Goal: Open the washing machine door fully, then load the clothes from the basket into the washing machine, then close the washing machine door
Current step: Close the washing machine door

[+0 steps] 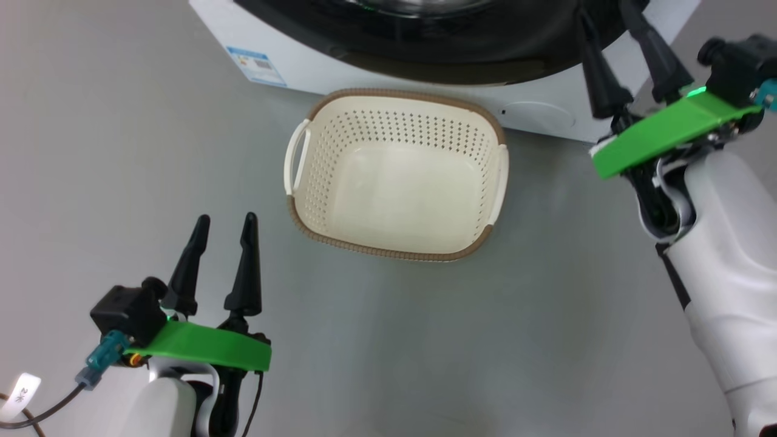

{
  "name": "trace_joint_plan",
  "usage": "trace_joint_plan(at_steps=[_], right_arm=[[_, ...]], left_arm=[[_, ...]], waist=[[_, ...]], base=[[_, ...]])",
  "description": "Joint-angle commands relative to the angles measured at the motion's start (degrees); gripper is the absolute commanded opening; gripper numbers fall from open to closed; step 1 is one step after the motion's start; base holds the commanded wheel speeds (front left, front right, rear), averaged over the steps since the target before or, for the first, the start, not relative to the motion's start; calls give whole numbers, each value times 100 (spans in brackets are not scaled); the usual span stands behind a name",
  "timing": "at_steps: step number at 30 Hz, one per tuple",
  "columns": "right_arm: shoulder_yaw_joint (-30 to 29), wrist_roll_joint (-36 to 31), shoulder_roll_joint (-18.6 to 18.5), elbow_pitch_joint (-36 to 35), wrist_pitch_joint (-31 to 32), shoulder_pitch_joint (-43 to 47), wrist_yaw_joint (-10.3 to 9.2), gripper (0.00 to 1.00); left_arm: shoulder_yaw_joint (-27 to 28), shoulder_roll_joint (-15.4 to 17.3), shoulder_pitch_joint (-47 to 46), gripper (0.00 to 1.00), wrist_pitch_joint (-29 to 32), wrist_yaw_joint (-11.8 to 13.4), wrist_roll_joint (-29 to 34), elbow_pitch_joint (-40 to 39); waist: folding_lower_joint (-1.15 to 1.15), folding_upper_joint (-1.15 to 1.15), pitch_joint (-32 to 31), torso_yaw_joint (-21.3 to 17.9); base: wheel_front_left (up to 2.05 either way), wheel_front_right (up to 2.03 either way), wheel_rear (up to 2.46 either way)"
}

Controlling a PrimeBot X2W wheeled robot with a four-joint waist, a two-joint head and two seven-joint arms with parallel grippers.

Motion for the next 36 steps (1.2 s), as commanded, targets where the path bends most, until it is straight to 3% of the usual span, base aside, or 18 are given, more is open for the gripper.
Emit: trace_joint_plan(at_steps=[1, 20, 36], right_arm=[[109, 60, 84, -192, -27, 285, 8, 100], [-6, -34, 9, -520, -27, 1722, 8, 100], [-259, -66, 17, -594, -27, 2522, 8, 100]], left_arm=[[248, 121, 64, 100, -37, -9, 102, -68], [582, 507, 277, 100, -37, -9, 280, 196], [683, 725, 591, 100, -37, -9, 287, 319]], waist=[[0, 0, -149, -140], [0, 0, -726, -1066], [0, 0, -1119, -1606]], base=[[0, 0, 0], [0, 0, 0], [0, 0, 0]])
